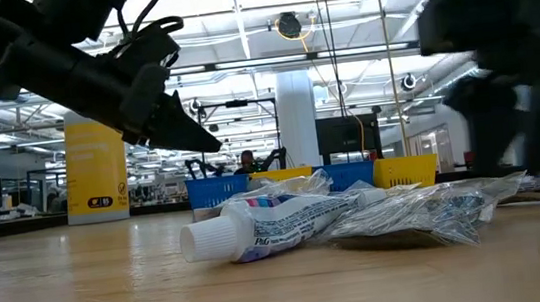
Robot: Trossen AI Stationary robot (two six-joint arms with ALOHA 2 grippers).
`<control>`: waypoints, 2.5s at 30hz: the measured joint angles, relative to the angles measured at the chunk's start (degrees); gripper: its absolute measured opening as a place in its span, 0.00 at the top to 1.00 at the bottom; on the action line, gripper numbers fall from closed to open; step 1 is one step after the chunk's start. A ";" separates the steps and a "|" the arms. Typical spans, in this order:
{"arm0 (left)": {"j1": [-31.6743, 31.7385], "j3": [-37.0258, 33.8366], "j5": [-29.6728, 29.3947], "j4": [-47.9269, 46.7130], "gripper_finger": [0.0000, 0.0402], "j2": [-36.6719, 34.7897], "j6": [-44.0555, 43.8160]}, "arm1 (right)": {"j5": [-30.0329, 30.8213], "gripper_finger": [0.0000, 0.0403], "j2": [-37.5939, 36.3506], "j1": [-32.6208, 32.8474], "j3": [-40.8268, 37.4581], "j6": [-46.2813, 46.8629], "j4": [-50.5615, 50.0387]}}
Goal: Pick & Place Travel size toiletries
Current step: Put the white toothpaste into the left yellow bin
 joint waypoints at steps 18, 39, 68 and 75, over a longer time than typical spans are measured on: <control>0.09 0.00 -1.49 -0.04 0.95 0.00 -0.08 | 12.10 0.63 0.04 5.15 -6.77 8.51 7.73; 0.09 0.02 -1.51 -0.04 0.95 -0.02 0.44 | 10.12 0.93 0.30 -36.14 -6.42 -21.96 53.77; 0.39 0.08 -1.03 -0.21 0.95 -0.02 0.60 | 7.13 0.88 23.69 -53.84 19.83 -13.53 38.89; 0.39 0.07 -1.01 -0.02 0.95 -0.02 0.61 | 7.19 0.81 23.66 -53.84 19.83 -13.39 37.56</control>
